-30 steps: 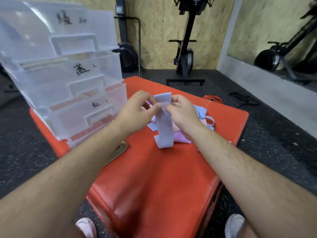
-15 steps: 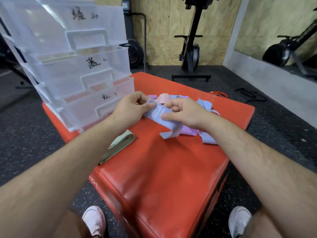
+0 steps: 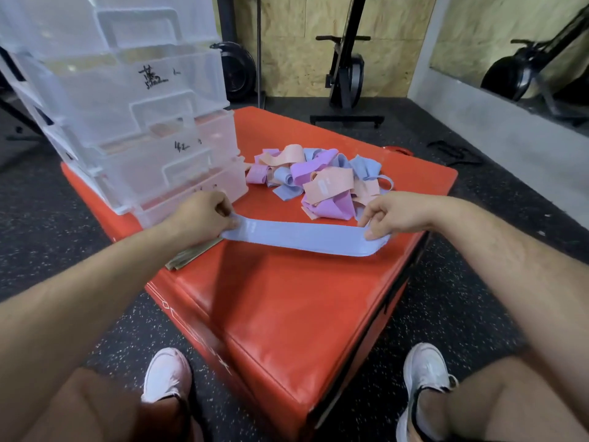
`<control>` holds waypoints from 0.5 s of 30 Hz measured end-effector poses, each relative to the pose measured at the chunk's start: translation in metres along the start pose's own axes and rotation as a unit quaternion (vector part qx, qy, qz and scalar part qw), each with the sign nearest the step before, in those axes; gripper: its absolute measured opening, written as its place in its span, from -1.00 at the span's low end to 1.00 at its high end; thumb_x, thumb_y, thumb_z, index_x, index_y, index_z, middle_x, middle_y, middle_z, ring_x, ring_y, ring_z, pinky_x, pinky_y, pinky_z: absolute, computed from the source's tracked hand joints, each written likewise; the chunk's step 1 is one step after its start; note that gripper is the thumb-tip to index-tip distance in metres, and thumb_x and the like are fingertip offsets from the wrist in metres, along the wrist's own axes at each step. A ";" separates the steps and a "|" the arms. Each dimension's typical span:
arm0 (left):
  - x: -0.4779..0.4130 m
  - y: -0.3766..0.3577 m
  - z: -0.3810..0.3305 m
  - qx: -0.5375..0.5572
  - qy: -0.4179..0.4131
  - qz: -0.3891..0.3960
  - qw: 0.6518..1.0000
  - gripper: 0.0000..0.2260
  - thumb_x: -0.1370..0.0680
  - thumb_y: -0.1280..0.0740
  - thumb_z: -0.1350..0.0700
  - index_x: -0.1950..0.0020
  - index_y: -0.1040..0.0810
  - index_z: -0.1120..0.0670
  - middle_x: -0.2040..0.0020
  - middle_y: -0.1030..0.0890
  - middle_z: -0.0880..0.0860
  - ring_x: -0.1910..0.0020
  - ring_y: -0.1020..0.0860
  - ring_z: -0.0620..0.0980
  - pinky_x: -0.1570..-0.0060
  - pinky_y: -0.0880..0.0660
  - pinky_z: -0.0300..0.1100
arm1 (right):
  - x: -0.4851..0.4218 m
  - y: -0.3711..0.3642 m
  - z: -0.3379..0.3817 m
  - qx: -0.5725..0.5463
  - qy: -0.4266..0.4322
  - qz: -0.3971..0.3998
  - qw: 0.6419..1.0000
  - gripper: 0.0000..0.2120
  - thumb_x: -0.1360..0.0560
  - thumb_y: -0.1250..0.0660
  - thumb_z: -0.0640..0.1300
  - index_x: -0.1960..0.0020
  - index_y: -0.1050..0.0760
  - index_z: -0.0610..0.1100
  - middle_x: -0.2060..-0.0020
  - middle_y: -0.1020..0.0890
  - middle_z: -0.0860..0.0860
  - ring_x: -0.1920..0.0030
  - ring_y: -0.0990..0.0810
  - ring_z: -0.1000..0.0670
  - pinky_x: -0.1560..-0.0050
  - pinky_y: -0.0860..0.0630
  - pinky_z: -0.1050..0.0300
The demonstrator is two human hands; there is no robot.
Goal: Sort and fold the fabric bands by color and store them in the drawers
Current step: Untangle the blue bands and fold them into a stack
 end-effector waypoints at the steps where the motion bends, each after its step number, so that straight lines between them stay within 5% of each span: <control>1: 0.004 -0.007 0.002 0.001 0.001 0.011 1.000 -0.91 -0.44 -0.46 0.17 0.14 -0.57 0.05 0.22 -0.59 -0.06 0.18 -0.53 0.01 0.28 -0.39 -0.26 | 0.000 -0.006 -0.004 -0.002 -0.008 0.000 1.000 -0.75 -0.45 -0.52 -0.19 -0.10 -0.58 -0.08 0.24 -0.62 0.03 0.26 -0.56 0.06 0.18 -0.49 0.16; 6: 0.021 -0.035 0.007 0.008 -0.051 0.021 0.998 -0.76 -0.39 -0.45 0.34 0.03 -0.50 0.15 0.18 -0.54 0.09 0.17 -0.52 0.10 0.13 -0.47 -0.06 | -0.004 -0.031 -0.017 0.061 0.004 -0.098 0.993 -0.77 -0.44 -0.48 -0.20 -0.05 -0.52 -0.04 0.14 -0.61 0.01 0.20 -0.56 0.02 0.21 -0.47 0.15; 10: 0.024 -0.043 0.011 -0.029 -0.078 0.034 0.996 -0.82 -0.41 -0.45 0.29 0.17 -0.49 0.08 0.20 -0.53 0.02 0.18 -0.50 0.05 0.25 -0.31 -0.20 | -0.006 -0.040 -0.026 0.073 0.031 -0.115 0.990 -0.85 -0.42 -0.44 -0.19 0.13 -0.57 0.04 0.11 -0.65 0.04 0.12 -0.60 0.02 0.07 -0.54 0.08; 15: 0.017 -0.049 0.016 -0.058 -0.078 0.025 0.995 -0.93 -0.41 -0.47 0.25 0.21 -0.61 0.12 0.09 -0.46 0.05 0.06 -0.47 0.06 0.07 -0.37 -0.19 | -0.002 -0.043 -0.027 0.116 0.043 -0.111 0.986 -0.87 -0.42 -0.45 -0.20 0.18 -0.63 0.04 0.26 -0.56 0.14 0.26 -0.52 0.10 0.29 -0.39 0.22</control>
Point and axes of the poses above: each hand's wrist, its own x-axis away from the middle knuckle, its own y-axis out of the back of the hand, z = x × y, the point moved 2 cm from there along -x, towards the middle knuckle
